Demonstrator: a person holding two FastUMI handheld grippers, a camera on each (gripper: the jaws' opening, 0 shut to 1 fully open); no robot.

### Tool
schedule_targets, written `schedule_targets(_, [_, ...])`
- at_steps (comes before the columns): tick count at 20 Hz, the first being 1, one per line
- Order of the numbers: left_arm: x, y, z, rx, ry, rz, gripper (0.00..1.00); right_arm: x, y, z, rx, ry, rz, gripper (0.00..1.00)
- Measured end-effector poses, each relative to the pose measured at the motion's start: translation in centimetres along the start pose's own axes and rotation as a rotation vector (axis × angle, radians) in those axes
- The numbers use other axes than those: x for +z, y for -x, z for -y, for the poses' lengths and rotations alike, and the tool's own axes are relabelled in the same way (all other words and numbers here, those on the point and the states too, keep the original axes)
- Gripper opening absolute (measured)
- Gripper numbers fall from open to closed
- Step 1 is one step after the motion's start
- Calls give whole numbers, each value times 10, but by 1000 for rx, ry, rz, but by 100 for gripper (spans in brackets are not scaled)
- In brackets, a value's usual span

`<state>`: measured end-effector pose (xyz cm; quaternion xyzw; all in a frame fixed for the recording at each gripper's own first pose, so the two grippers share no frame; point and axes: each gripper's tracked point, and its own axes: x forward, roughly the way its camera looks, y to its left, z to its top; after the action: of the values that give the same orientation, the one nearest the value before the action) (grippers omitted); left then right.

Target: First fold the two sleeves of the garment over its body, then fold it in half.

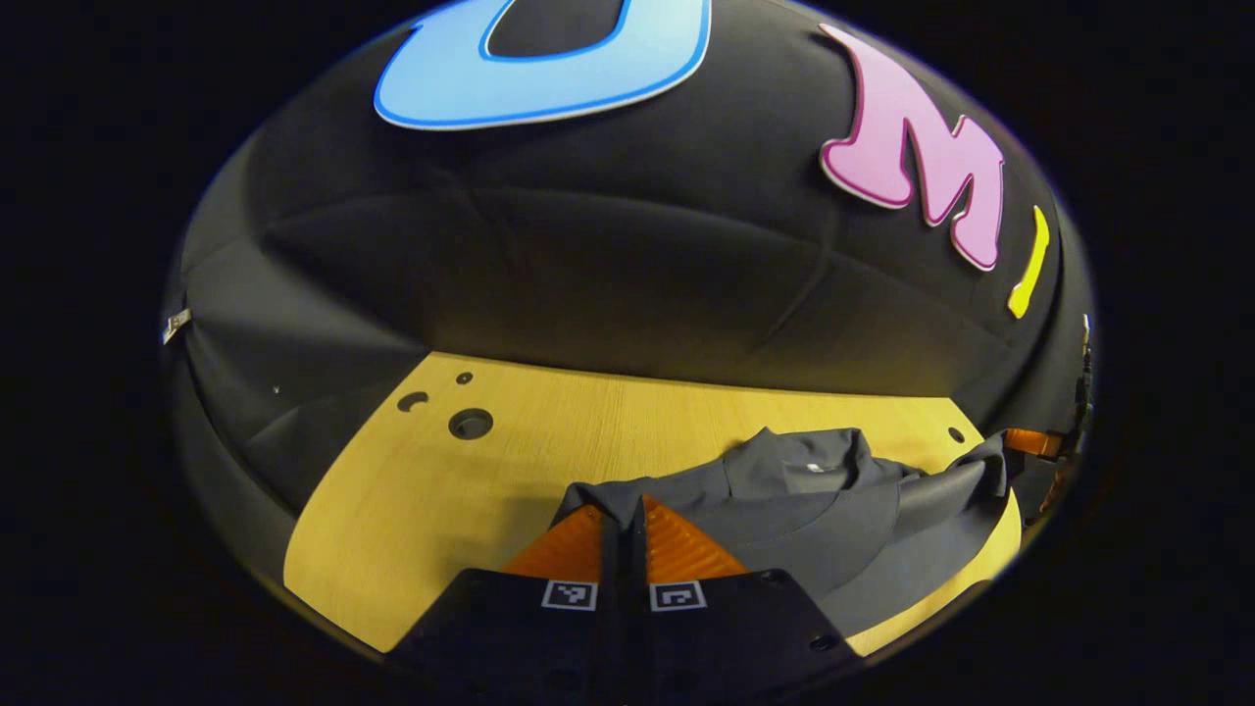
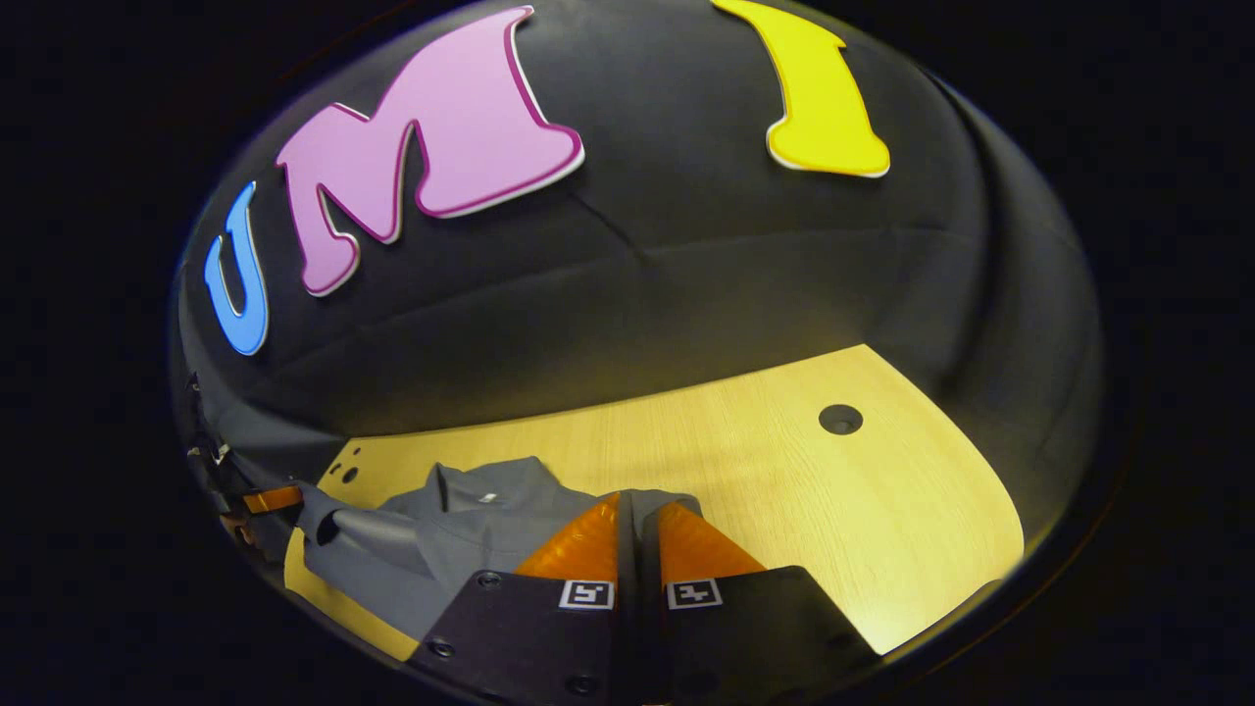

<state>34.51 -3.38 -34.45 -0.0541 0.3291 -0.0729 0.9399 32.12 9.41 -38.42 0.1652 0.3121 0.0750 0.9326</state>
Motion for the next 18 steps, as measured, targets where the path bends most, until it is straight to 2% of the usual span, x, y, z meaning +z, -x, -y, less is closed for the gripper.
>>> schedule_targets(6, [-33, -41, -6, 26, -9, -81, 5, -43, -32, 9, -28, 61, -84, 5])
schedule_targets(8, [-47, -48, -5, 35, 10, -115, 11, -58, -39, 10, -26, 52, -120, 9])
schedule_targets(9, [-53, -49, -6, 39, 7, -134, 13, -64, -42, 10, -25, 35, -137, 14])
schedule_targets(10, [-58, -49, -9, 51, -6, -149, 18, -68, -42, 11, -25, 21, -150, 10])
schedule_targets(11, [-60, -49, -12, 66, -22, -157, 20, -72, -41, 13, -33, 14, -160, 31])
schedule_targets(12, [-60, -47, -12, 70, -39, -166, 37, -74, -39, 15, -40, 10, -167, 33])
schedule_targets(14, [-64, -41, -8, 59, -58, -171, 69, -78, -32, 11, -26, -2, -179, 58])
schedule_targets(15, [-65, -36, -5, 53, -63, -174, 70, -80, -26, 11, -23, 0, -185, 71])
schedule_targets(17, [-68, -24, -3, 56, -69, -180, 78, -82, -12, 9, -18, 5, -192, 97])
schedule_targets(18, [-68, -15, -3, 54, -71, -178, 86, -81, -3, 8, -15, 5, -189, 97])
